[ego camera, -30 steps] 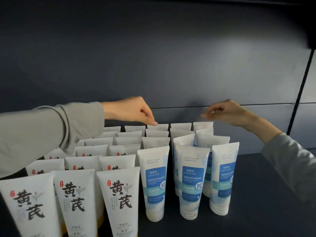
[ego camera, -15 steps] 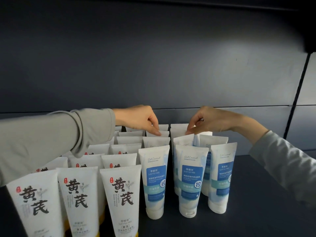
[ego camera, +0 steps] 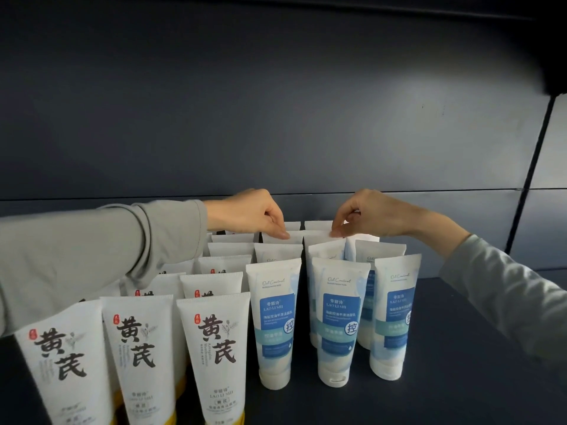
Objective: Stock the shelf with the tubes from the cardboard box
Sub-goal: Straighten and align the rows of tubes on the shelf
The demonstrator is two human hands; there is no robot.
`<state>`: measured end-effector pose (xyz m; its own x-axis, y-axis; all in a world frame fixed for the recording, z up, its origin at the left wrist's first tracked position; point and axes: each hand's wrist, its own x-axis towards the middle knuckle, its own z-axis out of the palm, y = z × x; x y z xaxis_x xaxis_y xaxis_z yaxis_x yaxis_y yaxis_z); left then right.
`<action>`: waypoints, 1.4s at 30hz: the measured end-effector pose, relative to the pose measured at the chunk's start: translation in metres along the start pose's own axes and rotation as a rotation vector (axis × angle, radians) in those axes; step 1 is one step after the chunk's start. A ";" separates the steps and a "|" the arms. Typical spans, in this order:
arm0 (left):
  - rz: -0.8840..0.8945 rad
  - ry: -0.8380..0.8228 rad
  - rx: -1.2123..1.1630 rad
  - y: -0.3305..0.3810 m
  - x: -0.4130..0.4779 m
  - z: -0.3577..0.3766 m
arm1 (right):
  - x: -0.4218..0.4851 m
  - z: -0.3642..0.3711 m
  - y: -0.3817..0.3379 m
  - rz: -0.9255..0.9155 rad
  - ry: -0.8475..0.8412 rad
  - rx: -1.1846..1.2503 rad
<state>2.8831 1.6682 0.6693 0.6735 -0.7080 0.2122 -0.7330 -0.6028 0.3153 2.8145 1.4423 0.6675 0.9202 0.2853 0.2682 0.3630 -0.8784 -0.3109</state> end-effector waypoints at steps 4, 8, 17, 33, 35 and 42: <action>0.001 0.001 0.022 0.001 0.002 0.001 | 0.001 0.001 0.000 -0.014 0.016 -0.030; 0.012 -0.044 0.020 0.003 0.001 -0.004 | 0.000 0.001 0.002 -0.025 0.015 -0.017; 0.023 -0.088 0.071 0.015 0.006 -0.001 | -0.011 -0.007 0.022 0.068 0.039 0.126; 0.045 -0.079 0.004 0.033 0.024 0.008 | -0.035 0.001 0.071 0.190 0.187 0.409; 0.044 -0.078 -0.010 0.034 0.025 0.011 | -0.036 0.003 0.071 0.182 0.166 0.437; -0.008 -0.079 -0.117 0.031 0.031 0.015 | -0.044 -0.002 0.080 0.169 0.156 0.507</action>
<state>2.8797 1.6217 0.6724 0.6660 -0.7332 0.1370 -0.7086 -0.5645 0.4234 2.8031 1.3590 0.6325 0.9529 0.0624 0.2967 0.2731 -0.6017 -0.7506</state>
